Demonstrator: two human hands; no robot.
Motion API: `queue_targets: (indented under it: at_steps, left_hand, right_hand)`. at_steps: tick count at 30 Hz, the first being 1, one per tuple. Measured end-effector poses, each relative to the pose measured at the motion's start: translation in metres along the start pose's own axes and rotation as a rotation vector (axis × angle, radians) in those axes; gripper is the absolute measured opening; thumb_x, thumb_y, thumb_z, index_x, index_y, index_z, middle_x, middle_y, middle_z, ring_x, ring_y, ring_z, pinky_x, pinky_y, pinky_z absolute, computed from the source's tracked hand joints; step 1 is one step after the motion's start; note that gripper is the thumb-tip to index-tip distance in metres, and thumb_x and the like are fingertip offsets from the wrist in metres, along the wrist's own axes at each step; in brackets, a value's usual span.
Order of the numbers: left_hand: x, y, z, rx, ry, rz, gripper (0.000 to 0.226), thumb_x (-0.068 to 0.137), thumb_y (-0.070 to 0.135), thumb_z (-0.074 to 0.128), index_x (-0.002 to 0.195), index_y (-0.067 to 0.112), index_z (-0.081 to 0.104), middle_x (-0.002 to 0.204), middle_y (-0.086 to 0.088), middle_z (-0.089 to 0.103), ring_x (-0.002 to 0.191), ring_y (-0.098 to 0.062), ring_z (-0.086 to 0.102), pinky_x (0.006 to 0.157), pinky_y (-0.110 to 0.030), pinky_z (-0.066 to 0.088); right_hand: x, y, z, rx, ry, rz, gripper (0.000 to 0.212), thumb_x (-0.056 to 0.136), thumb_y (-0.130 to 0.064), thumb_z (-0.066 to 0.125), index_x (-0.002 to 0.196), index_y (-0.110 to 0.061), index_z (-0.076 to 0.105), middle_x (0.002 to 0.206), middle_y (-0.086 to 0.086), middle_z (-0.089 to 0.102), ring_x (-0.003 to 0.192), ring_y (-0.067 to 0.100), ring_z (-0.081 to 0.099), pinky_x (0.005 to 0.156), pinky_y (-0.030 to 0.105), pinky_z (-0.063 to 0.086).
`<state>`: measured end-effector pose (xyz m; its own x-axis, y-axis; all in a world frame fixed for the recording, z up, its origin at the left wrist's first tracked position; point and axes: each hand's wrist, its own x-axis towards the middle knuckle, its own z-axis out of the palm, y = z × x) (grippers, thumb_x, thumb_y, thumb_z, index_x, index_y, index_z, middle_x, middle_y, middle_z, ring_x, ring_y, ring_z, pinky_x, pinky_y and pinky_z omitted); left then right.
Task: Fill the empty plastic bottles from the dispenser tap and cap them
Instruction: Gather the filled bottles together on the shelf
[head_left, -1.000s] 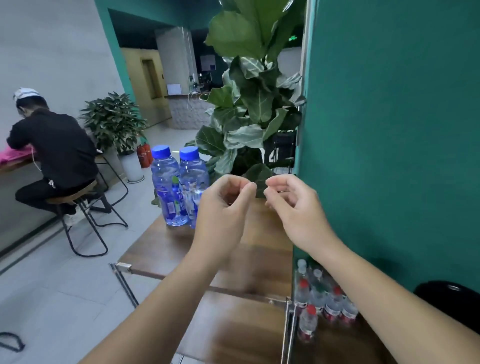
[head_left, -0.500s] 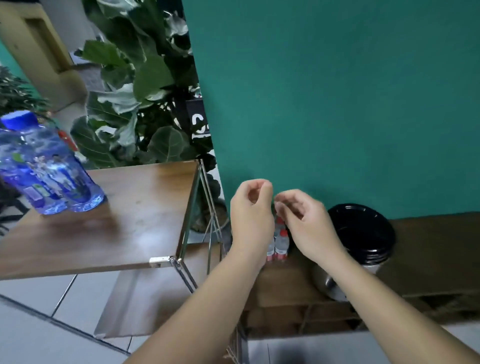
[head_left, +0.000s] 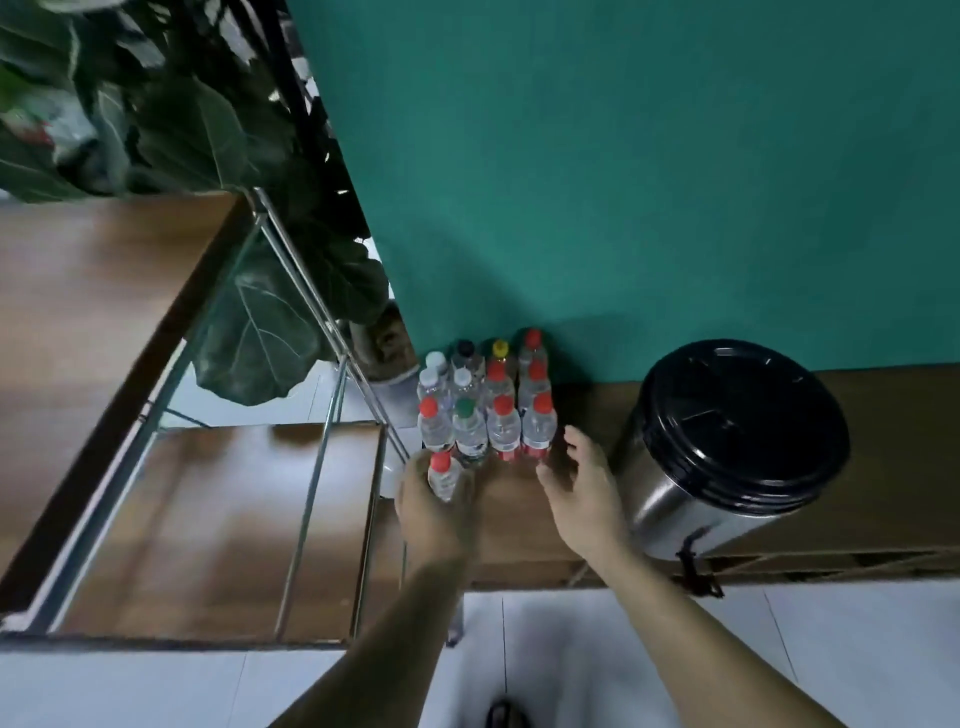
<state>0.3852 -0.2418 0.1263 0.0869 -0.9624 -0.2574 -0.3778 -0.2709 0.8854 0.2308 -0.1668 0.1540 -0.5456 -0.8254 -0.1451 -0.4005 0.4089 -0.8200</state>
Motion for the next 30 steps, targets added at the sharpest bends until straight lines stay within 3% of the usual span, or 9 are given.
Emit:
queue_targets:
  at_steps: [2,4,6,9,13,18,23,26,30]
  left_hand:
    - [0.016,-0.024,0.009,0.043,-0.011,-0.056,0.051,0.104,0.015,0.079,0.147,0.027,0.055,0.121,0.017,0.057,0.123,-0.009,0.056,0.096,-0.015,0.039]
    - [0.03,-0.039,0.015,0.063,-0.023,-0.092,0.065,0.104,0.018,0.08,0.161,0.02,0.048,0.139,0.012,0.057,0.126,-0.005,0.052,0.095,-0.008,0.037]
    - [0.045,-0.053,0.021,0.056,-0.012,-0.098,0.071,0.103,0.024,0.082,0.164,0.025,0.046,0.152,0.011,0.06,0.138,-0.009,0.055,0.109,-0.021,0.038]
    - [0.062,-0.06,0.03,-0.007,-0.02,-0.159,0.052,0.104,0.022,0.082,0.147,0.037,0.057,0.115,0.034,0.059,0.115,-0.001,0.061,0.105,-0.031,0.04]
    - [0.082,-0.074,0.043,-0.019,-0.029,-0.157,0.019,0.104,0.023,0.08,0.105,0.04,0.072,0.101,0.023,0.076,0.099,-0.001,0.07,0.081,-0.028,0.049]
    - [0.091,-0.078,0.049,0.005,-0.037,-0.142,0.012,0.108,0.027,0.074,0.113,0.037,0.071,0.106,0.013,0.078,0.101,-0.008,0.072,0.077,-0.025,0.049]
    - [0.088,-0.079,0.046,0.019,-0.079,-0.074,0.024,0.109,0.029,0.074,0.131,0.036,0.071,0.113,0.018,0.078,0.106,0.004,0.069,0.084,-0.017,0.047]
    - [0.083,-0.076,0.044,0.032,-0.087,-0.091,0.008,0.11,0.034,0.071,0.117,0.034,0.073,0.107,0.012,0.078,0.102,-0.007,0.07,0.079,-0.025,0.048]
    - [0.071,-0.056,0.041,0.046,-0.104,-0.037,0.006,0.111,0.035,0.069,0.11,0.03,0.07,0.102,0.008,0.074,0.098,-0.012,0.068,0.07,-0.024,0.044]
  right_hand:
    - [0.022,0.018,0.011,-0.014,0.031,0.007,0.075,0.106,-0.044,0.07,0.169,-0.024,0.034,0.171,-0.003,0.044,0.154,0.02,0.047,0.124,0.041,0.043]
    - [0.046,0.03,0.021,0.0,0.02,0.013,0.08,0.106,-0.045,0.07,0.172,-0.023,0.029,0.174,-0.001,0.04,0.158,0.021,0.042,0.126,0.038,0.036]
    - [0.07,0.045,0.035,-0.002,0.029,0.008,0.08,0.107,-0.043,0.069,0.173,-0.019,0.03,0.175,0.003,0.039,0.159,0.023,0.039,0.123,0.03,0.03]
    - [0.102,0.043,0.055,0.011,0.07,-0.003,0.076,0.108,-0.046,0.068,0.169,-0.013,0.038,0.166,0.012,0.047,0.153,0.027,0.044,0.119,0.03,0.032]
    - [0.127,0.056,0.079,0.037,0.145,-0.076,0.034,0.106,-0.037,0.071,0.131,-0.015,0.067,0.123,0.007,0.065,0.117,0.025,0.063,0.099,0.037,0.052]
    - [0.145,0.069,0.09,0.055,0.22,-0.122,0.032,0.106,-0.055,0.06,0.101,-0.024,0.071,0.104,0.002,0.067,0.102,0.024,0.065,0.088,0.046,0.057]
    - [0.132,0.066,0.082,0.113,0.214,-0.132,0.018,0.109,-0.037,0.067,0.114,-0.021,0.073,0.116,0.0,0.062,0.1,0.012,0.062,0.089,0.037,0.051]
    - [0.109,0.08,0.074,0.117,0.223,-0.174,0.017,0.109,-0.029,0.068,0.121,-0.018,0.073,0.119,-0.003,0.065,0.101,-0.003,0.061,0.088,0.031,0.049]
    - [0.098,0.094,0.079,0.124,0.162,-0.124,0.015,0.111,-0.026,0.067,0.124,-0.019,0.07,0.12,-0.004,0.067,0.108,0.003,0.065,0.09,0.027,0.053]
